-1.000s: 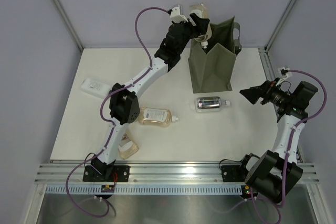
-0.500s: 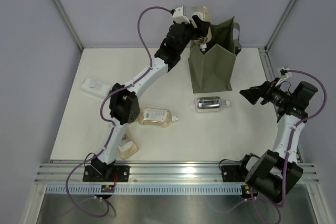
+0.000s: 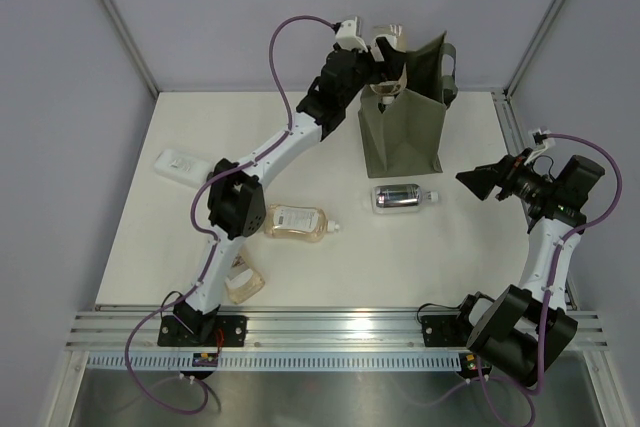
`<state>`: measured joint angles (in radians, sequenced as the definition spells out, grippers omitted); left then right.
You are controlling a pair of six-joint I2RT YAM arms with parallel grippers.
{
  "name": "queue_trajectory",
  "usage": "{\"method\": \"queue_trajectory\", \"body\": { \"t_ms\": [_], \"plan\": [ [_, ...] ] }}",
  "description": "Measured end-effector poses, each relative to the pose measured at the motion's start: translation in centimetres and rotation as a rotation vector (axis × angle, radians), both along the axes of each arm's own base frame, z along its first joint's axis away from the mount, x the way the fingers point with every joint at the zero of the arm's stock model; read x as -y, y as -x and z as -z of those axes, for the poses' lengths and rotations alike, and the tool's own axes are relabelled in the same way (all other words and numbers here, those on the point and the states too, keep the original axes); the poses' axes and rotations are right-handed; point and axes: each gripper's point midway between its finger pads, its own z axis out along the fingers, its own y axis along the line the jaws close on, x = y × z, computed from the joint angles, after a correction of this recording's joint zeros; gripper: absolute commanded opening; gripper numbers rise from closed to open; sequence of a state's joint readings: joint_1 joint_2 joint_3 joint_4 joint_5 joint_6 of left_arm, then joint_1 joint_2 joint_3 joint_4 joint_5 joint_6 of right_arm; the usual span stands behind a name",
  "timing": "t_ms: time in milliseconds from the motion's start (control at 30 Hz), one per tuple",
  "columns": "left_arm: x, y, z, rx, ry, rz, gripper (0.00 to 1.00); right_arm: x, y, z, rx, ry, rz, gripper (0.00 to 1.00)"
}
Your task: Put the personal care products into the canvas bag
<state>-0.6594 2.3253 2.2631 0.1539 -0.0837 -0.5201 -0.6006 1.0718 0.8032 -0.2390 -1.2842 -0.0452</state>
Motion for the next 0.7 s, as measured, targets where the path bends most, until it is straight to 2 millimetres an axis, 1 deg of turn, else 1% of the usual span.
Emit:
{"method": "queue_trajectory", "body": {
  "t_ms": [100, 233, 300, 400, 500, 633, 700],
  "plan": [
    [0.0, 0.3, -0.6, 0.008, 0.005, 0.008, 0.99, -0.1, 0.1, 0.1, -0.005, -0.004, -0.006, 0.99],
    [-0.4, 1.3, -3.8, 0.053, 0.038, 0.023, 0.99, -0.3, 0.3, 0.2, -0.004, -0.005, -0.016, 1.0],
    [-0.6, 1.9, -5.7, 0.084, 0.06, 0.033, 0.99, -0.3, 0.4, 0.2, -0.003, -0.004, -0.019, 0.99],
    [-0.9, 2.6, -7.9, 0.121, 0.085, 0.047, 0.99, -0.4, 0.5, 0.4, -0.007, -0.003, -0.022, 1.0],
    [-0.9, 3.3, -9.2, 0.144, 0.095, 0.071, 0.99, -0.4, 0.5, 0.5, -0.002, 0.004, -0.025, 0.99],
    [-1.0, 4.3, -10.1, 0.151, 0.085, 0.12, 0.99, -0.5, 0.7, 0.6, 0.008, 0.012, -0.041, 1.0],
    [-1.8, 5.3, -9.9, 0.133, 0.059, 0.153, 0.99, -0.9, 1.0, 0.8, 0.013, 0.02, -0.063, 1.0]
  ]
}}
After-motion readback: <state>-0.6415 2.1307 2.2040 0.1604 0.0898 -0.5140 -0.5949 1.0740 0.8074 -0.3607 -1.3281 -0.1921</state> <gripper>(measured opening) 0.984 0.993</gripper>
